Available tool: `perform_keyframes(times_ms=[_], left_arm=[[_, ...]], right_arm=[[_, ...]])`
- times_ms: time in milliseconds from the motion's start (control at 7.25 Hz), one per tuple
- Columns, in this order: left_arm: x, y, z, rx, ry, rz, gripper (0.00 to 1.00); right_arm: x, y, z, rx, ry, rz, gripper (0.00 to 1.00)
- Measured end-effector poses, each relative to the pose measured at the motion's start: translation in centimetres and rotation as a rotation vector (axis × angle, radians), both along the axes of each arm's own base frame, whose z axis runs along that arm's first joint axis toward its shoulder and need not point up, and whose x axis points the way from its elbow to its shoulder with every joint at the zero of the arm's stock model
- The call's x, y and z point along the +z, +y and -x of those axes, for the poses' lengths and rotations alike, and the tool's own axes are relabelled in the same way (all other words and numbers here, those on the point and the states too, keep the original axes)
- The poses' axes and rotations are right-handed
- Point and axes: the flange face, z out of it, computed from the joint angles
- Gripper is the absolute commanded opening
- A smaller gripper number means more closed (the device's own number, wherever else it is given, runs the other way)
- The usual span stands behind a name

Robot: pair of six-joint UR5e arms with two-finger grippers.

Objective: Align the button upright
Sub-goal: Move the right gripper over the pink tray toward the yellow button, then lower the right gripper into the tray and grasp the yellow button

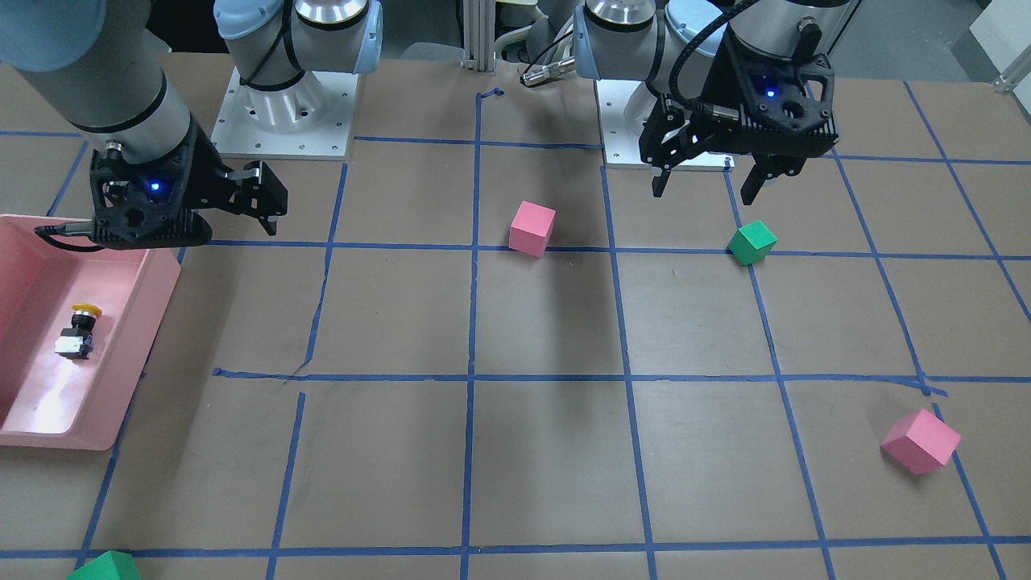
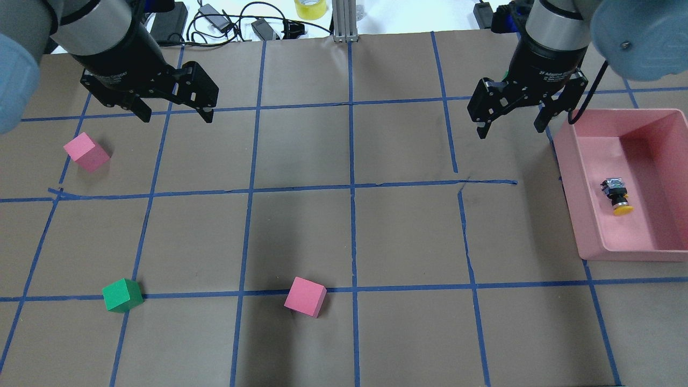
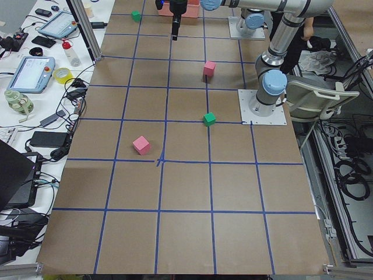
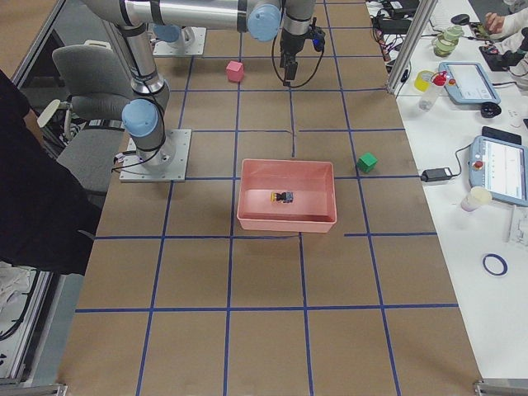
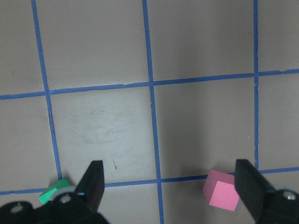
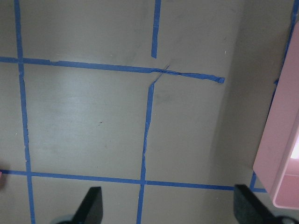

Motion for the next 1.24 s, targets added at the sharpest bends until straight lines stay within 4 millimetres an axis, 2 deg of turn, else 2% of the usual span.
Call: perform_keyframes(times_ms=[276,414,552,690,966,1103,1241], left_arm=[[0.0,0.0,0.0,-0.002,0.0,0.0,1.0],[0.0,0.0,0.0,-0.002,0.0,0.0,1.0],[0.0,0.0,0.0,-0.002,0.0,0.0,1.0],[0.0,0.0,0.0,-0.002,0.0,0.001,1.0],[0.0,0.0,0.0,-0.002,0.0,0.0,1.0],[0.0,0.0,-0.1,-0.001,0.0,0.0,1.0],[0.0,0.0,-0.1,-0.001,0.0,0.001,1.0]], right_arm=[[-0.2,-0.4,1.4,-0.017,0.003,-0.003,1.0],[-0.3,-0.8,3.1,-0.046,0.003,-0.003,1.0],[-0.6,-1.4,6.0,-0.097,0.002,-0.002,1.0],[-1.4,-2.4,10.3,-0.173,0.0,0.001,1.0],[-4.9,-4.9,20.0,-0.257,0.014,0.079,1.0],[-7.3,-5.4,23.8,-0.28,0.026,0.115,1.0],[-10.1,-5.4,26.6,-0.305,0.041,0.144,1.0]])
